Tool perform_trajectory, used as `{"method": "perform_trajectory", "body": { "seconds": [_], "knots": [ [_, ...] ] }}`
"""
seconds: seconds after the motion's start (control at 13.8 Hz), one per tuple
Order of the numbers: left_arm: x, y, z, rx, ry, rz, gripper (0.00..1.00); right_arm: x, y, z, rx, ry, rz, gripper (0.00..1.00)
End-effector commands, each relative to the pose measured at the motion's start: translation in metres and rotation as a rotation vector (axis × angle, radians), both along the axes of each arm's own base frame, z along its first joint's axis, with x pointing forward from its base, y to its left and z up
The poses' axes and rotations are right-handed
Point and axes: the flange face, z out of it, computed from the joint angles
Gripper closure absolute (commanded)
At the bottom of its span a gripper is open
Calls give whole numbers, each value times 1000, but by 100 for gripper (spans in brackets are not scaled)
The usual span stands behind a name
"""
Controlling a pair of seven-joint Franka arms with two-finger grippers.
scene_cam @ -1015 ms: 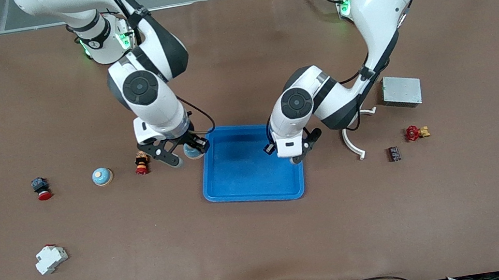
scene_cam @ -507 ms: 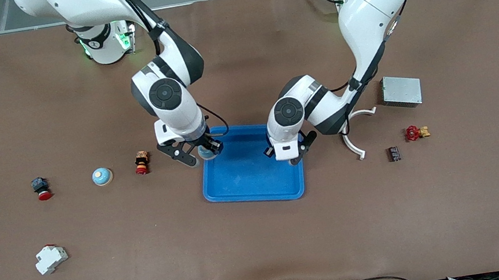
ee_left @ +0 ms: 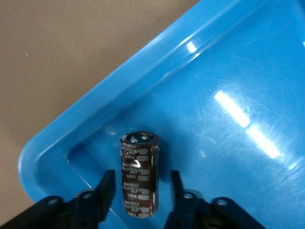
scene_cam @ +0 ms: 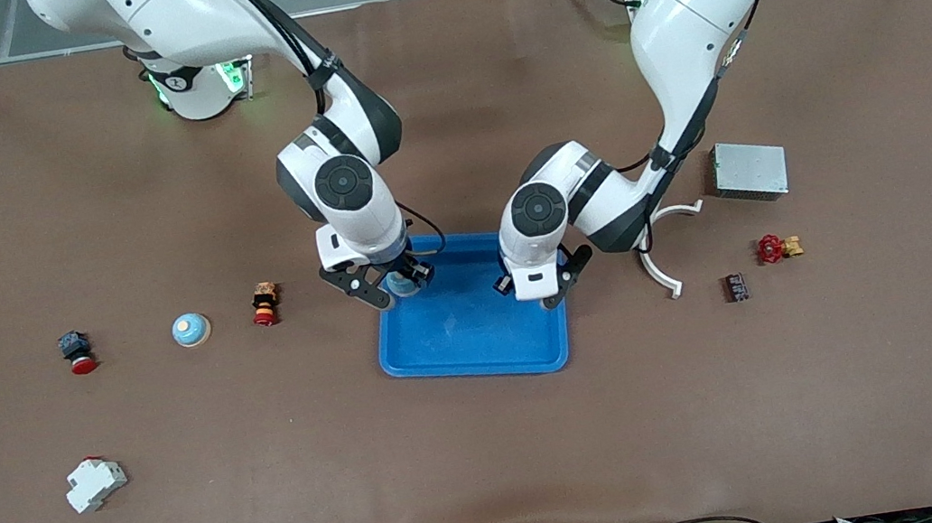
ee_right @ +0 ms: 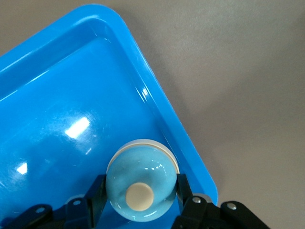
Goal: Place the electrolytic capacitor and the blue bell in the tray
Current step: 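Release the capacitor, reach the second one while the right gripper releases the bell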
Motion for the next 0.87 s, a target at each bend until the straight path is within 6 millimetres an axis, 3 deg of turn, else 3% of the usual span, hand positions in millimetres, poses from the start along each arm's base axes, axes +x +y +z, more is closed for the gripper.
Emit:
{"method": "perform_trajectory", "body": {
  "seconds": [0.0,0.14,0.29,0.43,0.65,0.8],
  "knots": [
    [6,-2,21,7,-45,-1,0,1,9,-11,-11,-20,-18,100],
    [17,7,52,18,-74,0,0,0,13,-20,-9,-24,-28,100],
    [37,31,88,107,-18,-48,0,1,18,-23,-10,-27,-40,100],
    [45,58,111,152,70,-262,0,0,21,-28,-13,-26,-41,100],
    [64,114,143,148,61,-421,0,-1,24,-32,-15,-24,-52,100],
    [77,158,154,137,62,-513,0,-5,28,-34,-25,-26,-55,100]
  ]
}}
